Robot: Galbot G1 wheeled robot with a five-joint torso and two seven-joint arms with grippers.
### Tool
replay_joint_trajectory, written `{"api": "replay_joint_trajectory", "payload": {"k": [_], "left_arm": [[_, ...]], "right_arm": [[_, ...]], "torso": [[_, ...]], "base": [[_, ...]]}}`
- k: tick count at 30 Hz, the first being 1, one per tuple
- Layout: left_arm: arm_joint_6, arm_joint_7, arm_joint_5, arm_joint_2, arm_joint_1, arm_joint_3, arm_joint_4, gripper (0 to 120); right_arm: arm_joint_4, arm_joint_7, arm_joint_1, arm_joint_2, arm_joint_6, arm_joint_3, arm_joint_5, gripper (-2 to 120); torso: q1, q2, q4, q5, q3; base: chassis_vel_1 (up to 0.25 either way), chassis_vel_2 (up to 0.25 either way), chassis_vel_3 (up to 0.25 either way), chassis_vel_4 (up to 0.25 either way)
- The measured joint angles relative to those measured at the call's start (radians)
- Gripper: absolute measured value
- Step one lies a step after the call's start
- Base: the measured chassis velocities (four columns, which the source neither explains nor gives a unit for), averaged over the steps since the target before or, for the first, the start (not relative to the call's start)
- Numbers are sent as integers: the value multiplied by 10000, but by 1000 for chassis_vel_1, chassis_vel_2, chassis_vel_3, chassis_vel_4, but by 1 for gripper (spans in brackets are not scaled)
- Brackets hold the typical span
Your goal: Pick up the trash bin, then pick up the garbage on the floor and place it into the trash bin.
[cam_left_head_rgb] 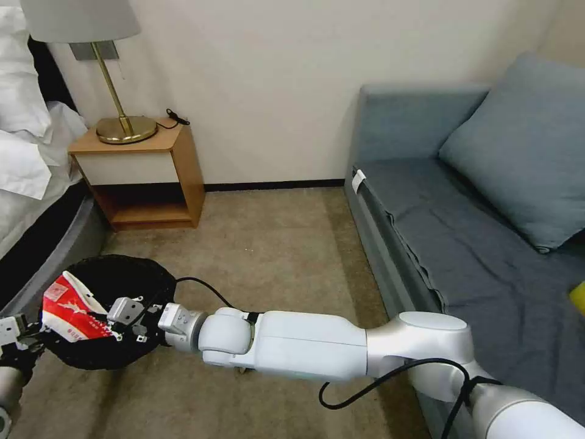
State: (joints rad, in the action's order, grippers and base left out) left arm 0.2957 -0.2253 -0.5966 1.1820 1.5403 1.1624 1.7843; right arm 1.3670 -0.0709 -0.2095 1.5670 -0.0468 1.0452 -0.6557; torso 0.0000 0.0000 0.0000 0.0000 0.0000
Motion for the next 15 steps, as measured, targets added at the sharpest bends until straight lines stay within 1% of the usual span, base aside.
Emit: {"api": "replay_joint_trajectory", "payload": {"k": [5,7,8,10,12,13,15], "left_arm": [[2,-69,-15,1,2,-44,-6,1],[1,-78,-39,-9,2,-90,-33,1],[1,-78,-39,-9,2,-90,-33,1],[2,-84,-65,-18,-9,-145,-52,1],[2,-84,-104,-34,-27,-185,-66,1],[2,-84,-104,-34,-27,-185,-66,1],[4,-76,-188,-87,-58,-239,-95,1]], "right_arm": [[-234,-83,0,96,40,0,163,0],[-411,-108,4,141,61,8,241,10],[-411,-108,4,141,61,8,241,10],[-574,-161,-1,190,93,17,349,18],[-695,-251,-40,221,106,28,491,28],[-695,-251,-40,221,106,28,491,28],[-782,-390,-79,229,198,29,565,37]], "torso": [[-1,0,1,0,0],[0,0,0,0,0],[0,0,0,0,0],[0,0,0,0,0],[0,0,0,0,0],[0,0,0,0,0],[0,0,0,0,0]], "base": [[0,0,0,0],[0,0,0,0],[0,0,0,0],[0,0,0,0],[0,0,0,0],[0,0,0,0],[0,0,0,0]]}}
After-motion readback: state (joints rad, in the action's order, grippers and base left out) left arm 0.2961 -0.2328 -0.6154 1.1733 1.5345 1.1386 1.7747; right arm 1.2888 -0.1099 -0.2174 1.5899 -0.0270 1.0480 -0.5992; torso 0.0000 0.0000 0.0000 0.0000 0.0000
